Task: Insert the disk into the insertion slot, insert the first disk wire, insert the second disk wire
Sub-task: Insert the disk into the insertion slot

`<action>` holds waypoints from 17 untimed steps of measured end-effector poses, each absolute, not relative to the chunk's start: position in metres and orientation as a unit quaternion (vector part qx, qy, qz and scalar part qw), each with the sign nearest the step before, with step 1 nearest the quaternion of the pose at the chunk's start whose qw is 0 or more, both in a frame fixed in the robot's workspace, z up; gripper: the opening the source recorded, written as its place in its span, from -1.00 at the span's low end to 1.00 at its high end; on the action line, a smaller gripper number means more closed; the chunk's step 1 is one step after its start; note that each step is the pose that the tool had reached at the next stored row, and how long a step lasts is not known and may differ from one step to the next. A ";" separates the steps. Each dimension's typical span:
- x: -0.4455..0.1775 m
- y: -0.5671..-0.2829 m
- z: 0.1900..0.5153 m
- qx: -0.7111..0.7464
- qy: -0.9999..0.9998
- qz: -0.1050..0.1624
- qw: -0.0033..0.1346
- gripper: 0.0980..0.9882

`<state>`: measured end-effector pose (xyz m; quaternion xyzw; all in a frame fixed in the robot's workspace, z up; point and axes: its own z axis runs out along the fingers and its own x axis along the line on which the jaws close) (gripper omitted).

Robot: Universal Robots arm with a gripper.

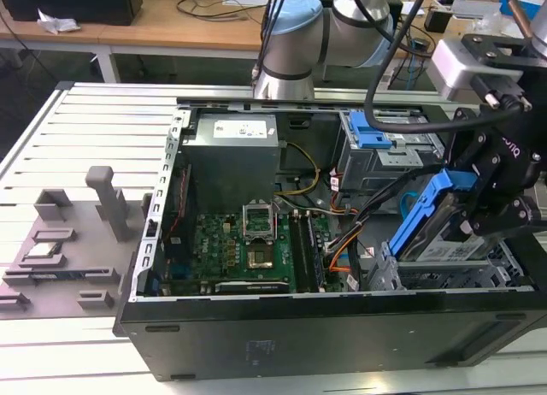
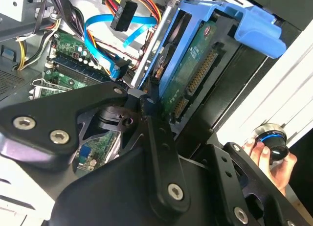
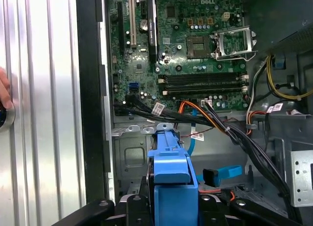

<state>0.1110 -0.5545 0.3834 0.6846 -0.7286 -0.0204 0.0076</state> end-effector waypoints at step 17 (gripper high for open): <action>0.111 -0.555 0.383 0.685 -0.729 -0.020 0.008 -0.81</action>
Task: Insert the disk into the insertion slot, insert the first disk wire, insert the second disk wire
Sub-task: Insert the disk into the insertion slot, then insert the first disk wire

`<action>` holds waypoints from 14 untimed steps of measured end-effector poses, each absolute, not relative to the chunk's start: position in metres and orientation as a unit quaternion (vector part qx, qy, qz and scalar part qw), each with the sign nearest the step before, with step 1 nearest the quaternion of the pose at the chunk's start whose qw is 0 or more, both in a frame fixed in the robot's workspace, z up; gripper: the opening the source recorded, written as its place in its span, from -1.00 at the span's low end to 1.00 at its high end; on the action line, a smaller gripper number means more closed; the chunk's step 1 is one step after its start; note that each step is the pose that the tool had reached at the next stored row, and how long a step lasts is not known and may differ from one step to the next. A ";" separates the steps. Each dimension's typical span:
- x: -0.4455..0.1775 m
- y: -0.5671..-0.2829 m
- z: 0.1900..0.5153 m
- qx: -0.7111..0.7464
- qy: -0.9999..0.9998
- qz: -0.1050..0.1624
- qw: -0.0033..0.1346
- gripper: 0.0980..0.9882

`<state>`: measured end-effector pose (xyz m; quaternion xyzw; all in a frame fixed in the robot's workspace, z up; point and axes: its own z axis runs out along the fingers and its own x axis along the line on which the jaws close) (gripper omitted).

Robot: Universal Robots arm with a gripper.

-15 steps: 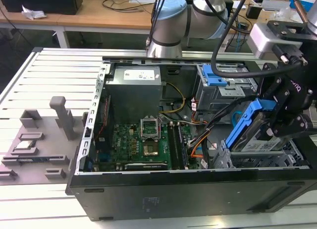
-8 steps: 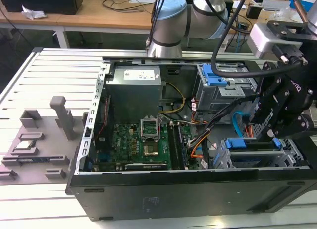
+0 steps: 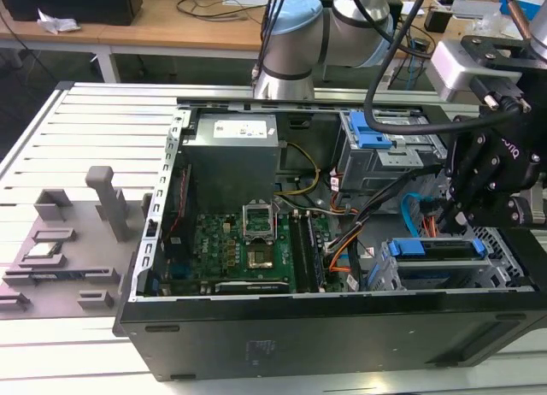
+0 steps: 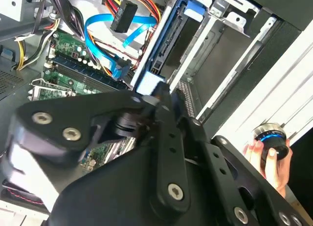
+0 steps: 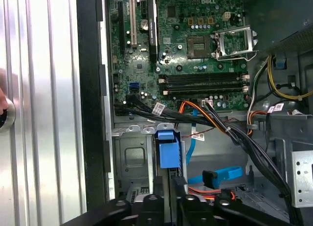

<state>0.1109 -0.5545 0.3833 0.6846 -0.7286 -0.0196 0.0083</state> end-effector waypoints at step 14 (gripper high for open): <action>0.112 -0.554 0.383 0.685 -0.729 -0.019 0.009 -0.98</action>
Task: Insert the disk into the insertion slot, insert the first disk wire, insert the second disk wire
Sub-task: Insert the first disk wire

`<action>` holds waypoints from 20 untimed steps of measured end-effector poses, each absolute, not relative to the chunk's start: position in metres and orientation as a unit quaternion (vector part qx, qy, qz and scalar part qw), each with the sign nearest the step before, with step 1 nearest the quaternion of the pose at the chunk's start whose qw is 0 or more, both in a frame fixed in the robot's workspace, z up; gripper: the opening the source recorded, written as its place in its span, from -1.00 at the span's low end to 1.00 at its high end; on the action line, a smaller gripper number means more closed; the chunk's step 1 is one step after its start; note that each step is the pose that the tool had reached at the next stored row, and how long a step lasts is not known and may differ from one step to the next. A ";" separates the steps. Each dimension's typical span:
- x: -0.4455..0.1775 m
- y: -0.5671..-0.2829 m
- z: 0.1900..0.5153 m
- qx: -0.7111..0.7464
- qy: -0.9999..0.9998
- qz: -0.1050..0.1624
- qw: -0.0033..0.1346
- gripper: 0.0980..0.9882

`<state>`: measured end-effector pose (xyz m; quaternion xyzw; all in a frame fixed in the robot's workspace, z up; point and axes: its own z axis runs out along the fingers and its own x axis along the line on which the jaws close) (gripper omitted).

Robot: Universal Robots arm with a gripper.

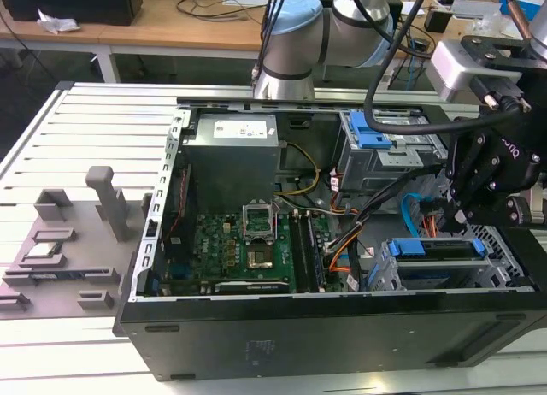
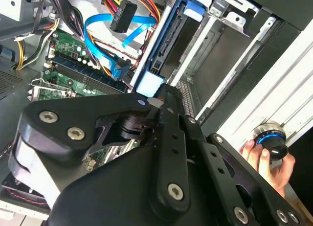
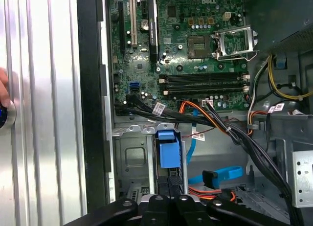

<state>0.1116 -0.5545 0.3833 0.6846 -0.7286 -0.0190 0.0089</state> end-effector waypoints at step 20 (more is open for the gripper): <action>0.147 -0.501 0.375 0.685 -0.729 -0.017 0.012 -0.69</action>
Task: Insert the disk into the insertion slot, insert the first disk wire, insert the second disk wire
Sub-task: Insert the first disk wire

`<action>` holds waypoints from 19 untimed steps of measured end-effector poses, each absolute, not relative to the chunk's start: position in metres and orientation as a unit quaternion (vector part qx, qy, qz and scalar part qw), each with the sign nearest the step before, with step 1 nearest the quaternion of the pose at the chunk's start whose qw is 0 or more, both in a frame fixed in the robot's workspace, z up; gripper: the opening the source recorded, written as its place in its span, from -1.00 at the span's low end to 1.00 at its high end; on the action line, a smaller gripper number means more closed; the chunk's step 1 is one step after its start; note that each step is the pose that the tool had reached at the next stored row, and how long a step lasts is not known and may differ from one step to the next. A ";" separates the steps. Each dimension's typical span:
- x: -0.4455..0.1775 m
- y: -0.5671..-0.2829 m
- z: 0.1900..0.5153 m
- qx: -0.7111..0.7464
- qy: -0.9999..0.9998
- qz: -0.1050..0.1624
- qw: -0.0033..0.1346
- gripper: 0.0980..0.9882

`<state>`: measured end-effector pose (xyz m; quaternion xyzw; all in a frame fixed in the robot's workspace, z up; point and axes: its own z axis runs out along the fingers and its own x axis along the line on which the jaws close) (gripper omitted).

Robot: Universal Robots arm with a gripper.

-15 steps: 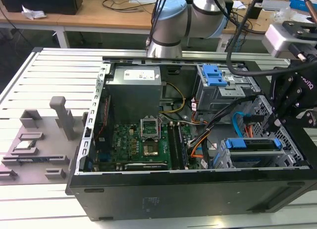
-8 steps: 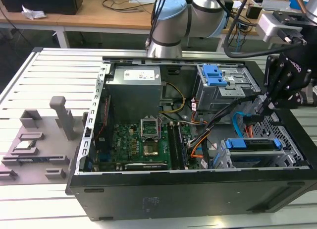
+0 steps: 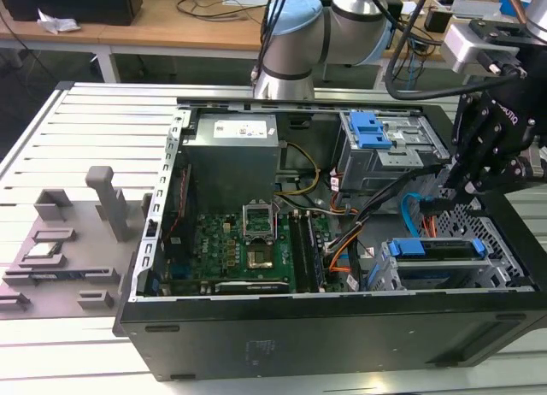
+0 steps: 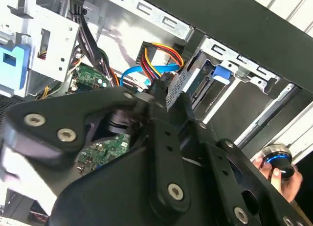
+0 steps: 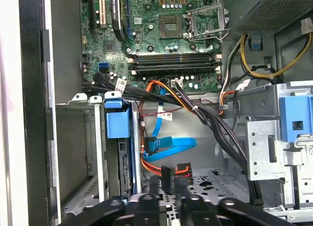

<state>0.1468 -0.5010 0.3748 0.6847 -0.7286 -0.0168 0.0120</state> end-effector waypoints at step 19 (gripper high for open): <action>0.146 -0.493 0.355 0.685 -0.729 -0.010 0.019 -0.54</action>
